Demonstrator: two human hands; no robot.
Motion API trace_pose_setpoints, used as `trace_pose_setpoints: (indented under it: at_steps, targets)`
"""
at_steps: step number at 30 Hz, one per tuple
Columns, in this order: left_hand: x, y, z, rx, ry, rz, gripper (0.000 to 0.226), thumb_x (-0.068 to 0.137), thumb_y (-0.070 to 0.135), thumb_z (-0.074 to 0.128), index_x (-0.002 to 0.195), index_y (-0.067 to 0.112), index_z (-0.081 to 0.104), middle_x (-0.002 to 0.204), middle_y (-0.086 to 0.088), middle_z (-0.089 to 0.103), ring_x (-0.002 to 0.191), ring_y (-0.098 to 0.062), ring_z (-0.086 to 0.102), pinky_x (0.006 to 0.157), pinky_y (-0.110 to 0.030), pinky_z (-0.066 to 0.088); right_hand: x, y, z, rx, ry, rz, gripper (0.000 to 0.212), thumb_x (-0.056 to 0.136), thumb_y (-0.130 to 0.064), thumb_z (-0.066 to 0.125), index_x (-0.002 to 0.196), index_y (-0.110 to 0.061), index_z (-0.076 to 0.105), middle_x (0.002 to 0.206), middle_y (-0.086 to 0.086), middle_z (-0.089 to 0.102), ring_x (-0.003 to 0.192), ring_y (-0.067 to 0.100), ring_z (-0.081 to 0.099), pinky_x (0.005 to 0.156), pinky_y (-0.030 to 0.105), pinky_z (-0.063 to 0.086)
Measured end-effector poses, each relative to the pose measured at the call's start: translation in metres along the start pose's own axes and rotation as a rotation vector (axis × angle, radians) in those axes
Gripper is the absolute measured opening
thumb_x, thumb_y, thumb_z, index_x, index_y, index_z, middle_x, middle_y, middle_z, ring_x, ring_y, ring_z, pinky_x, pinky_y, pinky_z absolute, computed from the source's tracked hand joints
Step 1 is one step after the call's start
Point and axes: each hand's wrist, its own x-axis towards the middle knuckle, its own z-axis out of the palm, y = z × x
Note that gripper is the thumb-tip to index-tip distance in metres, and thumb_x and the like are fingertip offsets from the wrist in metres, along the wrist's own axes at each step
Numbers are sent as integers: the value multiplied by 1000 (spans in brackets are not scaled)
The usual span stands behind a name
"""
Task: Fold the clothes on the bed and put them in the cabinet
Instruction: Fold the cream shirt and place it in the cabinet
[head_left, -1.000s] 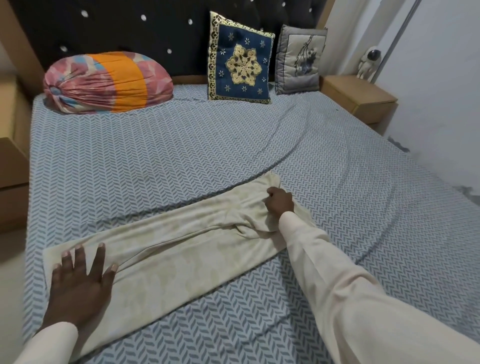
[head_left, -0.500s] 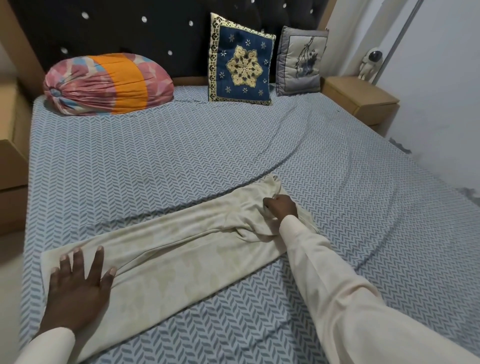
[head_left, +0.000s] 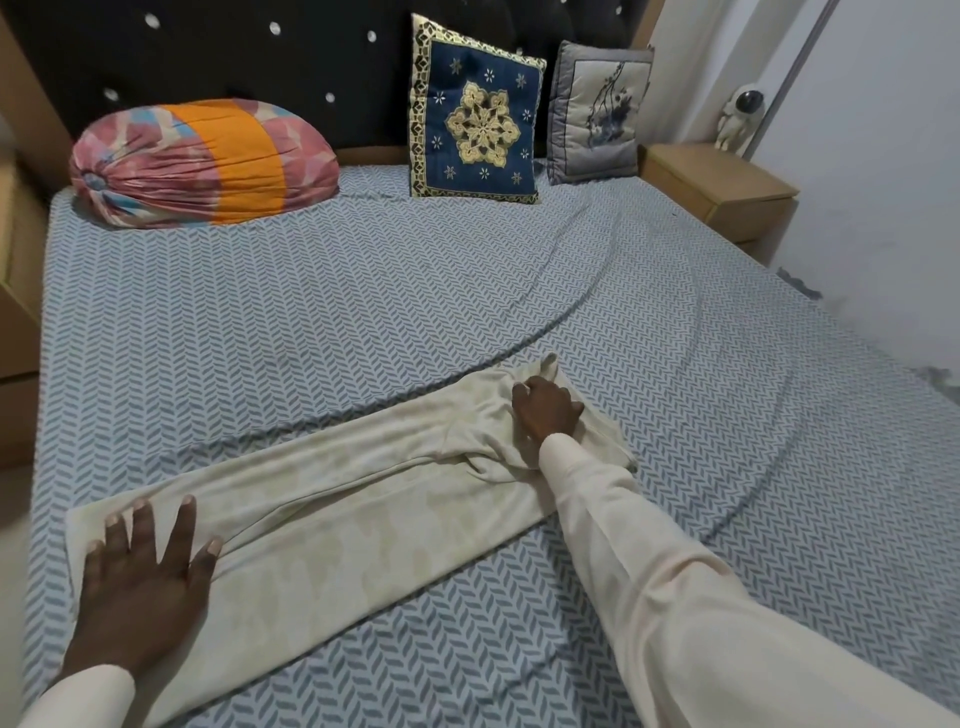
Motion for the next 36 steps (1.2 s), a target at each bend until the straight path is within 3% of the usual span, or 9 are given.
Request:
trace_pose_setpoints:
  at_steps: [3, 7, 10, 17, 21, 26, 29, 33, 36]
  targets:
    - [0, 2, 0, 4, -7, -1, 89, 82, 73, 0, 155, 26, 20, 157, -23, 22, 144, -44, 14, 115, -47, 6, -4, 4, 7, -118, 42, 68, 43, 93, -40, 42, 117, -12, 64, 136, 9, 52, 119, 33, 45, 95, 47, 31]
    - [1, 0, 0, 17, -2, 4, 89, 81, 72, 0, 155, 26, 19, 157, -24, 22, 143, -45, 15, 114, -50, 9, 0, 4, 10, -211, 95, -69, 49, 86, -40, 40, 123, -13, 57, 143, 10, 46, 121, 32, 43, 97, 48, 28]
    - [0, 2, -1, 19, 11, 6, 89, 80, 72, -3, 155, 28, 14, 158, -22, 20, 145, -43, 13, 115, -50, 8, 10, 6, 9, -233, 12, -86, 55, 93, -46, 33, 133, -13, 52, 151, 11, 40, 130, 29, 41, 105, 50, 24]
    - [0, -1, 6, 52, 45, 45, 78, 90, 65, 10, 153, 23, 28, 151, -27, 31, 139, -48, 23, 117, -42, 3, 47, 15, 5, -340, -298, -29, 73, 97, -60, 14, 157, -19, 8, 165, -1, 3, 151, 32, -1, 114, 66, -1]
    - [-1, 2, 6, 47, 94, 60, 74, 91, 60, 17, 153, 21, 29, 151, -27, 32, 140, -48, 24, 113, -53, 15, 54, 16, 12, -375, -332, 2, 78, 93, -70, 8, 157, -26, -3, 165, -2, -7, 150, 34, -7, 111, 70, -5]
    - [-7, 9, 2, 39, 90, 66, 73, 93, 61, 13, 153, 21, 28, 154, -23, 30, 143, -43, 22, 116, -45, 7, 65, 11, 4, -500, -401, 61, 81, 88, -76, 4, 155, -32, -5, 165, 0, -8, 150, 36, -6, 108, 74, -5]
    - [-7, 2, -1, 12, 49, 51, 77, 91, 65, 6, 154, 24, 21, 158, -20, 23, 147, -39, 14, 117, -43, 1, 52, -15, -2, -517, -305, 31, 74, 96, -66, 14, 157, -26, 5, 165, 4, -1, 150, 36, -4, 111, 72, -2]
    - [-1, 6, -15, -17, -87, 35, 82, 83, 69, -4, 155, 28, -5, 163, -12, -6, 149, -32, -12, 117, -45, -11, -20, -58, 18, -343, -74, -307, 55, 101, -44, 28, 151, -20, 30, 157, 8, 28, 147, 28, 16, 118, 60, 3]
    - [-17, 5, -31, -24, -37, -10, 66, 98, 53, 24, 156, 22, 16, 161, -15, 15, 149, -37, 7, 118, -51, 1, -93, -92, 44, -367, -236, -580, 52, 100, -46, 27, 147, -25, 35, 152, 4, 36, 145, 27, 21, 116, 59, 4]
